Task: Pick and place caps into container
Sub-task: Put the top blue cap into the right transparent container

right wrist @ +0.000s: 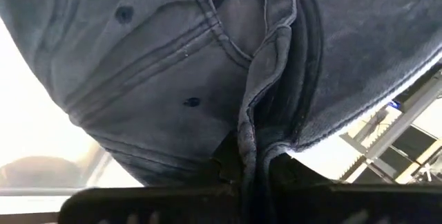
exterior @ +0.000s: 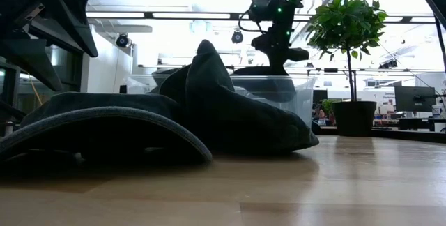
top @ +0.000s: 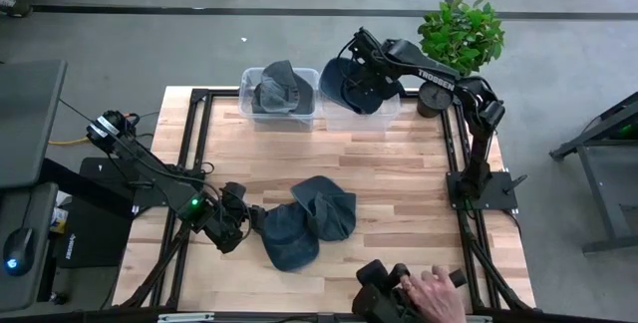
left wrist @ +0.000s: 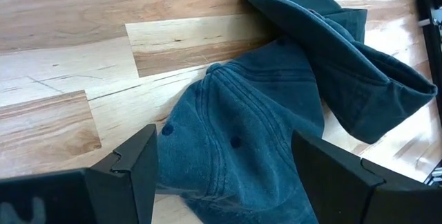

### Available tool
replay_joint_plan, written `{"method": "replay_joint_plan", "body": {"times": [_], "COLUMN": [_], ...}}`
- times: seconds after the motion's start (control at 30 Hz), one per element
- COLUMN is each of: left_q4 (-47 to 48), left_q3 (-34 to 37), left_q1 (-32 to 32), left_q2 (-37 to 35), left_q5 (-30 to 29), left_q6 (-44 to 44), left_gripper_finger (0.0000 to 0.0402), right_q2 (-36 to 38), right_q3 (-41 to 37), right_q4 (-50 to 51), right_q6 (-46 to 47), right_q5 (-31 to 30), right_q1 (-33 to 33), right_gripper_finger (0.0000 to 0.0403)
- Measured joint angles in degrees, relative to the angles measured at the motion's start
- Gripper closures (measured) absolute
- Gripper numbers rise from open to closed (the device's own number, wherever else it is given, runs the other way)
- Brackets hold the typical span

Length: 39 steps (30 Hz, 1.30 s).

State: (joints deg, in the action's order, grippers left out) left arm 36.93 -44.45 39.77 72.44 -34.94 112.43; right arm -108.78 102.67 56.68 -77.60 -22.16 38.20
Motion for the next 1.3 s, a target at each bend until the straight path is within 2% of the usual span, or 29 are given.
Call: {"method": "replay_joint_plan", "body": {"times": [0.23,0.37,0.47,1.1,1.3], "left_q4": [-0.04,-0.09,-0.09,-0.68,-0.81], "left_q3": [0.00,0.00,0.00,0.00,0.00], "left_q1": [0.00,0.00,0.00,0.00,0.00], "left_q2": [0.00,0.00,0.00,0.00,0.00], "left_q5": [-0.42,-0.40,-0.42,-0.47,1.26], "left_q6": [-0.90,-1.35,-1.37,-6.31,-8.73], "left_gripper_finger": [0.0140,0.0140,0.0140,0.0140,0.0140], "right_q2": [0.04,0.35,0.35,2.30,2.30], "right_q3": [0.00,0.00,-0.01,-0.02,-0.02], "right_q4": [-1.18,0.18,1.82,4.92,5.58], "right_q6": [-3.30,-3.84,-5.20,-3.59,1.92], "right_q5": [-4.29,-4.58,-7.19,-14.54,-15.29], "right_q1": [-0.79,-1.26,-2.12,-9.40,-9.92], "right_gripper_finger": [0.0400,0.0400,0.0400,0.0400,0.0400]}}
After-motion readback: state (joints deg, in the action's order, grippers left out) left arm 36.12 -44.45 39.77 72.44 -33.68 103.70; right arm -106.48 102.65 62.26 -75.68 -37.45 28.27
